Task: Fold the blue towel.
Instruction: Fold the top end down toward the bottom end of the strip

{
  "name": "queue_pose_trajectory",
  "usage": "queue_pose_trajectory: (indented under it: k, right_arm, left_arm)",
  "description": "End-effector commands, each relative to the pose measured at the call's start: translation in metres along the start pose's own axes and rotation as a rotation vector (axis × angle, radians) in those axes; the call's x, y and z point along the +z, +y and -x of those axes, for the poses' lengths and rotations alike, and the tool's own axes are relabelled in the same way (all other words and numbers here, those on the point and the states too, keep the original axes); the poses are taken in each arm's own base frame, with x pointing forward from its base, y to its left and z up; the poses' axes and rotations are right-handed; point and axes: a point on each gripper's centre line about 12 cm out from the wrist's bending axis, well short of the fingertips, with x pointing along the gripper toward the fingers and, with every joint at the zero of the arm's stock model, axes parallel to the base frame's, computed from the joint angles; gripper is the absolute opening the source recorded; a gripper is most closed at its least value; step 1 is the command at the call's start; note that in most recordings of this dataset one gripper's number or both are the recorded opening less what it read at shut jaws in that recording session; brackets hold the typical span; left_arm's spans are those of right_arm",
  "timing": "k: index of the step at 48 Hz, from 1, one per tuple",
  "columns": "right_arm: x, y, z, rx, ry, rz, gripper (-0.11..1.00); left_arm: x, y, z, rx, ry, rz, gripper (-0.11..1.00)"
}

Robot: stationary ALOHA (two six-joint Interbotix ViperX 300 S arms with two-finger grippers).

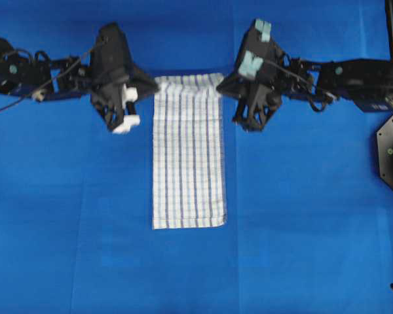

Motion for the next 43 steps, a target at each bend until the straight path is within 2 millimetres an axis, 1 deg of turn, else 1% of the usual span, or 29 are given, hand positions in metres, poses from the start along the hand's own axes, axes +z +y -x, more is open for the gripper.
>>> queue_pose_trajectory:
  k: [1,7,13,23,31,43]
  right_arm:
    - [0.008,0.020,0.014,0.051,-0.041,0.012,0.02]
    - [0.000,0.043,0.022,0.110,-0.033,0.015,0.02]
    - [-0.009,0.066,0.025,0.161,-0.014,0.002,0.02]
    - [-0.023,0.098,0.032,0.233,0.018,-0.003,0.02]
    - [-0.034,0.123,0.036,0.287,0.045,0.010,0.02]
    - [-0.043,0.147,0.036,0.328,0.091,0.044,0.02]
  left_arm:
    - [0.010,-0.018,0.009,-0.043,-0.041,-0.005,0.04]
    - [0.006,-0.043,0.016,-0.105,-0.037,-0.013,0.04]
    - [0.003,-0.069,0.021,-0.169,-0.031,-0.008,0.04]
    - [-0.003,-0.111,0.029,-0.270,-0.018,-0.027,0.04]
    - [-0.007,-0.135,0.033,-0.328,-0.007,-0.022,0.04]
    - [-0.010,-0.162,0.037,-0.389,0.006,-0.057,0.04]
